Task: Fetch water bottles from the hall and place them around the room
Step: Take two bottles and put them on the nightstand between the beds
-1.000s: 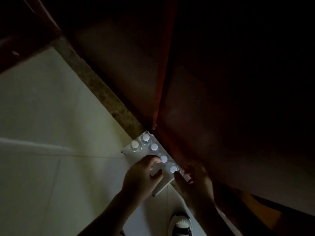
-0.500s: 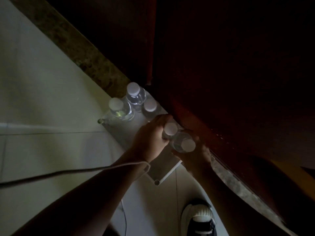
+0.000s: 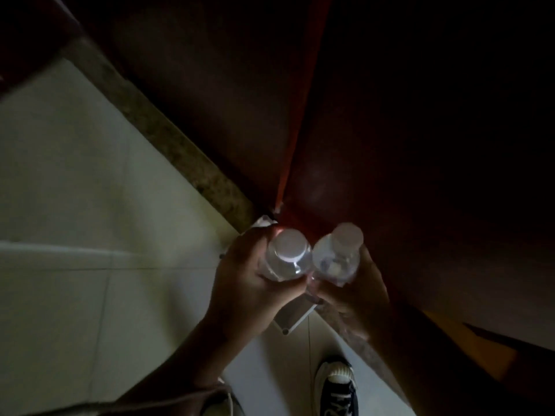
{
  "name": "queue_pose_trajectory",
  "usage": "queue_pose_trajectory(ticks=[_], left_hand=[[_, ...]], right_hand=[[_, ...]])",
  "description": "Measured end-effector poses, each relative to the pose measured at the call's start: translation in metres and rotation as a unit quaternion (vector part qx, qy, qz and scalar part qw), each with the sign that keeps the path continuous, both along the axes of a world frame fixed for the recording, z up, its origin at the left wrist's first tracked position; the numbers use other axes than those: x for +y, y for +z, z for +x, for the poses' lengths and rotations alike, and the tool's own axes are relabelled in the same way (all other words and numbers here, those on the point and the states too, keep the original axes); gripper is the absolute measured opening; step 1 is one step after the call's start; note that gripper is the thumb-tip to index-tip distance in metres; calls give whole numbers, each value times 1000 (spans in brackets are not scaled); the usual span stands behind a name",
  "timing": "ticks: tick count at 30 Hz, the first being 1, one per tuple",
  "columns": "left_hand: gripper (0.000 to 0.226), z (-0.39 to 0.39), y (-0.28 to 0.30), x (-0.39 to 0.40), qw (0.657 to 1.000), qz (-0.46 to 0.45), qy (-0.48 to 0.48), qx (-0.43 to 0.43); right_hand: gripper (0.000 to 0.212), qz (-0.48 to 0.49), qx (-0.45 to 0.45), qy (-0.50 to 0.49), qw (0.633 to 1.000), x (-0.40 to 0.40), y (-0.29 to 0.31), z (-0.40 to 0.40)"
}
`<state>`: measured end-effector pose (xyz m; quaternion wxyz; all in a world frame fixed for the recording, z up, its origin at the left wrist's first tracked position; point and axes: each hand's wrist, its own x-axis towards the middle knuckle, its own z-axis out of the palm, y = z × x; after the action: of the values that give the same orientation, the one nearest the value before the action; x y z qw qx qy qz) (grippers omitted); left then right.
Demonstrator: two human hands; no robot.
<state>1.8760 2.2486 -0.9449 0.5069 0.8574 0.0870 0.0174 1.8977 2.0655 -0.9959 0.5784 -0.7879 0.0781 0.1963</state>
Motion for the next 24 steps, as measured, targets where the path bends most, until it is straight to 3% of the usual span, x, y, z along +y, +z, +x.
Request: queue_pose_trajectory(ticks=[4,8,15,20,24], left_hand=[[52,19,167,25,997,-54,43,17],[46,33,349,56,989,-136,46,-19],[58,-1,663,91,969,-137,71,-191],[67,-50,812,87,942,-123,75,-304],[60,-80,876,83,920,-117,85,-364]], right_hand=[[57,119,-38,15,992,33,177,39],[52,185,-127,47,973,64,374,61],[55,221,-253,94,937,83,681,52],[48,269,-304,112,907,84,830,14],[51,280,-316,137,896,78,895,-11]])
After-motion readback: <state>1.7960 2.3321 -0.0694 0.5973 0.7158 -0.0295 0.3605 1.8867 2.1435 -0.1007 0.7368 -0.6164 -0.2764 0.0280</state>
